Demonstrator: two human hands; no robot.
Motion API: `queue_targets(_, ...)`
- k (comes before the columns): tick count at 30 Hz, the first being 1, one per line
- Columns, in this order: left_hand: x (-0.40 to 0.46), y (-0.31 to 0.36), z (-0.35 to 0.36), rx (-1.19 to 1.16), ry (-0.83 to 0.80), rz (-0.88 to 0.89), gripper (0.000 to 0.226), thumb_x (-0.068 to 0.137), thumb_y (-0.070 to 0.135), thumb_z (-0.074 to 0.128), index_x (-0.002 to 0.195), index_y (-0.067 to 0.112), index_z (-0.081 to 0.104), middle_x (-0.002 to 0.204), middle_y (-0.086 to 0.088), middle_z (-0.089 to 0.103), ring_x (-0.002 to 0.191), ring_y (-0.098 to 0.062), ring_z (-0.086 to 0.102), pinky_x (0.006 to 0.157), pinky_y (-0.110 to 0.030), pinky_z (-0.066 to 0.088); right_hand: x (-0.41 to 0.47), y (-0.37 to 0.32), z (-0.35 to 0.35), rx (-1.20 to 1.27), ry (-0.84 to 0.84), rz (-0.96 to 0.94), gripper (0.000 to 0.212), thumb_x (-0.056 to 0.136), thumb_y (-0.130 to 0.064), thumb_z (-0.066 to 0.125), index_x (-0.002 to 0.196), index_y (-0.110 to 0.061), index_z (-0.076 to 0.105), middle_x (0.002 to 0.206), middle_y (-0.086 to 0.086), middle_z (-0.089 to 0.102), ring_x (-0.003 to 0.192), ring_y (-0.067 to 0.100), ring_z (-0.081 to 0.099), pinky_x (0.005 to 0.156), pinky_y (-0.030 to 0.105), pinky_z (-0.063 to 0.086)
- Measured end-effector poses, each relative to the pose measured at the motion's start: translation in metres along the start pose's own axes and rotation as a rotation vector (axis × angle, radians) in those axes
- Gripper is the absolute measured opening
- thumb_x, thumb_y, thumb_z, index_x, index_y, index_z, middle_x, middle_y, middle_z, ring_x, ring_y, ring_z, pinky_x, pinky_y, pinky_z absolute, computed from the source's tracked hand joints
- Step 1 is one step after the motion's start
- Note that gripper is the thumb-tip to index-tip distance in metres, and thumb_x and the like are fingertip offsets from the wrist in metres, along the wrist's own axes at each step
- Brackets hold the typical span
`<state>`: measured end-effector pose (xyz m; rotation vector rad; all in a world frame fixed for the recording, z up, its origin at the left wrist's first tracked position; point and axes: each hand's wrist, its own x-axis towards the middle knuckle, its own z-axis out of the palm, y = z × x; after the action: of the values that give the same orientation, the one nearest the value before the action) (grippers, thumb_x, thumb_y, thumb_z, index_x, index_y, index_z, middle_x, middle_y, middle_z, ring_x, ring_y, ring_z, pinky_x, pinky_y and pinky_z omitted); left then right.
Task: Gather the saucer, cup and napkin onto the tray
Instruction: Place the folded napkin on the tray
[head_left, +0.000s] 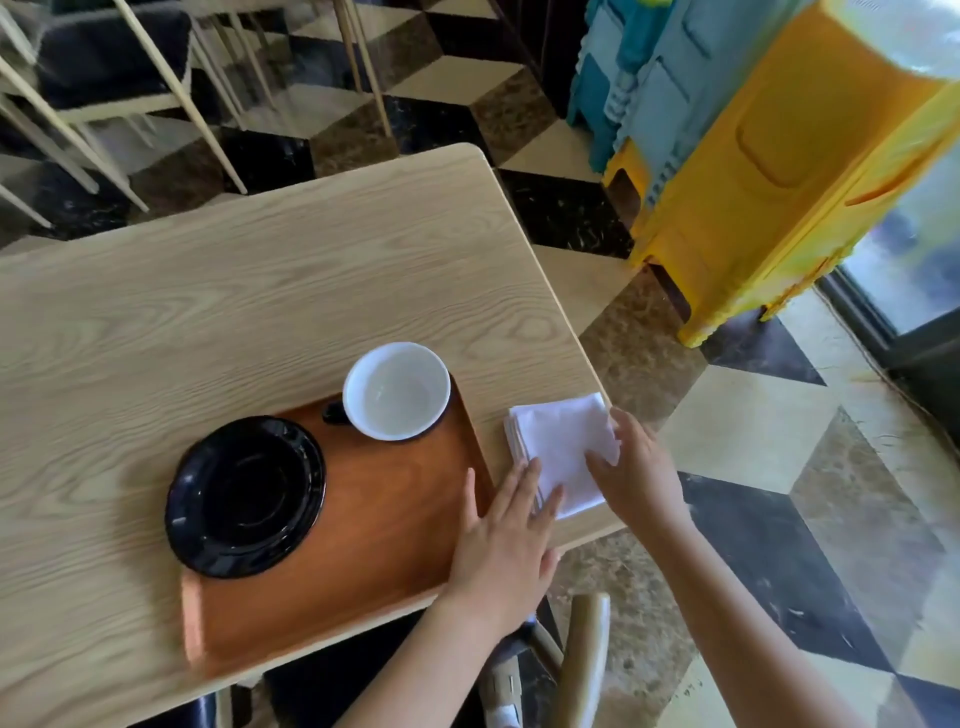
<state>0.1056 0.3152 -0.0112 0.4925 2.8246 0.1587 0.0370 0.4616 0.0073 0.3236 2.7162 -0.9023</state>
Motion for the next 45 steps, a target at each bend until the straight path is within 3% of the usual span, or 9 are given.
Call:
queue_targets(4, 0.000, 0.000, -0.004, -0.062, 0.067, -0.029, 0.052, 0.078, 0.045, 0.033, 0.119, 0.027, 0.059, 0.133, -0.004, 0.058, 0.125, -0.015, 0.050, 0.094, -0.060, 0.039, 0.011, -0.003, -0.006, 0.172, -0.055, 0.153, 0.022, 0.086, -0.016, 0.052, 0.089, 0.003, 0.062, 0.076, 0.013, 0.059, 0.068, 0.024, 0.049, 0.050, 0.027, 0.030)
queue_targets(9, -0.002, -0.001, -0.016, -0.720, 0.267, -0.222, 0.050, 0.082, 0.039, 0.035, 0.118, 0.012, 0.058, 0.124, -0.004, 0.062, 0.116, -0.014, 0.055, 0.107, -0.039, 0.036, -0.001, -0.012, -0.018, 0.421, -0.101, 0.069, 0.011, 0.085, -0.013, 0.057, 0.081, -0.005, 0.062, 0.073, 0.009, 0.063, 0.064, 0.021, 0.053, 0.058, 0.030, 0.038)
queue_targets(15, -0.008, -0.017, -0.038, -1.442, 0.280, -0.539, 0.038, 0.088, 0.010, 0.055, 0.123, 0.022, 0.044, 0.115, 0.007, 0.059, 0.108, -0.004, 0.056, 0.082, -0.010, 0.047, -0.021, -0.034, -0.030, 0.580, -0.247, -0.049, 0.008, 0.084, -0.012, 0.060, 0.081, -0.008, 0.067, 0.075, 0.009, 0.069, 0.066, 0.019, 0.059, 0.060, 0.031, 0.041)
queue_targets(18, -0.018, -0.033, -0.040, -1.680, 0.248, -0.696, 0.051, 0.084, 0.008, 0.061, 0.128, 0.024, 0.042, 0.105, -0.007, 0.067, 0.100, -0.023, 0.064, 0.086, -0.039, 0.053, -0.028, -0.043, -0.027, 0.654, -0.314, -0.051, 0.009, 0.081, -0.018, 0.064, 0.086, -0.011, 0.067, 0.078, 0.005, 0.072, 0.070, 0.020, 0.063, 0.063, 0.033, 0.044)
queue_targets(23, -0.049, -0.049, -0.041, -1.454, 0.369, -0.694, 0.042, 0.083, 0.007, 0.063, 0.112, 0.030, 0.044, 0.095, 0.005, 0.068, 0.077, 0.001, 0.065, 0.065, -0.015, 0.051, -0.039, -0.051, -0.003, 0.694, -0.334, -0.035, 0.045, 0.084, 0.001, 0.055, 0.106, -0.037, 0.047, 0.082, 0.006, 0.070, 0.076, 0.022, 0.064, 0.074, 0.042, 0.050)
queue_targets(27, -0.071, -0.063, -0.030, -1.228, 0.372, -0.654, 0.042, 0.079, 0.003, 0.065, 0.102, 0.033, 0.046, 0.107, 0.002, 0.065, 0.092, -0.003, 0.063, 0.080, -0.026, 0.054, -0.048, -0.056, 0.022, 0.464, -0.322, -0.140, 0.051, 0.083, 0.000, 0.051, 0.090, -0.049, 0.039, 0.085, 0.004, 0.066, 0.071, 0.021, 0.062, 0.059, 0.030, 0.046)
queue_targets(31, -0.080, -0.070, -0.020, -0.977, 0.348, -0.615, 0.044, 0.077, 0.005, 0.065, 0.111, 0.030, 0.051, 0.112, 0.017, 0.055, 0.107, -0.005, 0.053, 0.095, -0.034, 0.047, -0.050, -0.061, 0.045, 0.255, -0.351, -0.213, 0.036, 0.081, -0.004, 0.053, 0.101, -0.034, 0.053, 0.090, -0.001, 0.062, 0.083, 0.020, 0.060, 0.062, 0.025, 0.044)
queue_targets(40, -0.081, -0.075, 0.002, -0.712, 0.284, -0.536, 0.056, 0.077, 0.005, 0.066, 0.130, 0.015, 0.049, 0.124, -0.005, 0.051, 0.117, -0.017, 0.048, 0.094, -0.010, 0.028, -0.064, -0.063, 0.067, -0.247, -0.185, -0.438, 0.046, 0.076, -0.014, 0.066, 0.121, -0.016, 0.051, 0.114, 0.009, 0.051, 0.098, 0.029, 0.053, 0.065, 0.029, 0.043)
queue_targets(45, -0.088, -0.073, 0.019, -0.426, 0.338, -0.411, 0.061, 0.069, 0.007, 0.075, 0.125, 0.006, 0.053, 0.140, -0.021, 0.044, 0.131, -0.035, 0.041, 0.099, -0.039, 0.040, -0.068, -0.044, 0.081, -0.433, -0.095, -0.632, 0.054, 0.068, -0.022, 0.072, 0.119, -0.010, 0.058, 0.134, 0.019, 0.053, 0.125, 0.037, 0.048, 0.091, 0.046, 0.051)
